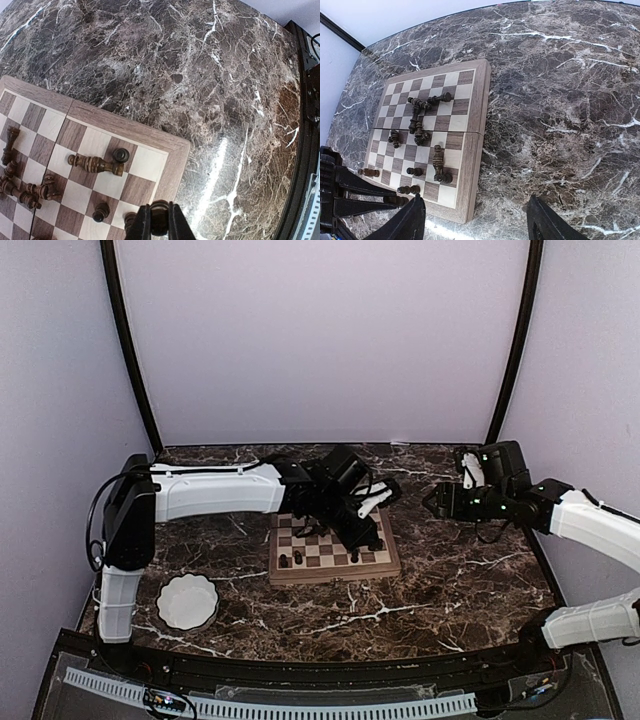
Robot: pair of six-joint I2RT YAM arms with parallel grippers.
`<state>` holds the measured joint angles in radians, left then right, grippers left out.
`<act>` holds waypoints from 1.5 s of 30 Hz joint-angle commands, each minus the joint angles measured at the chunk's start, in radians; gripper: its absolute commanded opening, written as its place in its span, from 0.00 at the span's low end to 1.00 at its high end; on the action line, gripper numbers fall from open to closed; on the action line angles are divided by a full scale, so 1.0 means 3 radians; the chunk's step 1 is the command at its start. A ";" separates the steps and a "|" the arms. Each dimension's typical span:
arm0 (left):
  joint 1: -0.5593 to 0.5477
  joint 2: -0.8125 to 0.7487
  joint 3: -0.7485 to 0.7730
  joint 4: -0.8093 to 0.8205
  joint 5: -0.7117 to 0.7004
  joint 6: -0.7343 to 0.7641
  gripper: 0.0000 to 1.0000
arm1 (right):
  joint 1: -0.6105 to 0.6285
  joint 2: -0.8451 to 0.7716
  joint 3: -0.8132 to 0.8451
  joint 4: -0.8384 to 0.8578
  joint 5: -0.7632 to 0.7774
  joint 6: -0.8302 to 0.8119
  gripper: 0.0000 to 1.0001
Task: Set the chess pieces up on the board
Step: Place the knight at b8.
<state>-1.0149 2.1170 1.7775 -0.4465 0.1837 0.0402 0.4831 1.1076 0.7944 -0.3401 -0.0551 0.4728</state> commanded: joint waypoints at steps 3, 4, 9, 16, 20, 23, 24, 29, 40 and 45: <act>-0.0036 0.0087 0.0030 -0.0043 0.0006 -0.0006 0.03 | -0.0015 0.0004 0.0072 0.0104 -0.0032 -0.0006 0.71; -0.0037 0.0100 0.0038 -0.0039 -0.0002 -0.0006 0.03 | -0.0015 0.0005 0.0079 0.0093 -0.0038 -0.0015 0.71; -0.0043 0.0171 0.0071 -0.0026 0.0003 -0.0042 0.04 | -0.0015 0.0000 0.0088 0.0065 -0.0059 -0.0034 0.71; -0.0043 0.0235 0.0121 -0.0018 -0.0075 -0.0084 0.06 | -0.0015 -0.0024 0.0083 0.0049 -0.0082 -0.0044 0.71; -0.0043 0.0261 0.0144 -0.0012 -0.0101 -0.0096 0.08 | -0.0016 -0.0026 0.0077 0.0037 -0.0088 -0.0061 0.71; -0.0041 0.0275 0.0163 -0.0014 -0.0137 -0.0108 0.09 | -0.0014 -0.0026 0.0082 0.0037 -0.0095 -0.0066 0.71; -0.0042 0.0282 0.0167 -0.0012 -0.0155 -0.0105 0.10 | -0.0012 -0.0026 0.0082 0.0031 -0.0099 -0.0067 0.71; -0.0040 0.0314 0.0198 -0.0031 -0.0204 -0.0102 0.10 | -0.0015 -0.0021 0.0082 0.0024 -0.0117 -0.0069 0.71; -0.0038 0.0342 0.0182 -0.0053 -0.0229 -0.0103 0.12 | -0.0015 -0.0010 0.0075 0.0039 -0.0134 -0.0065 0.71; -0.0040 0.0352 0.0179 -0.0056 -0.0226 -0.0111 0.18 | -0.0015 -0.0012 0.0057 0.0039 -0.0143 -0.0064 0.71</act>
<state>-1.0203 2.2253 1.8137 -0.4454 0.1204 0.0132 0.4831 1.1076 0.7944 -0.3454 -0.0898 0.4610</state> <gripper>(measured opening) 0.166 0.710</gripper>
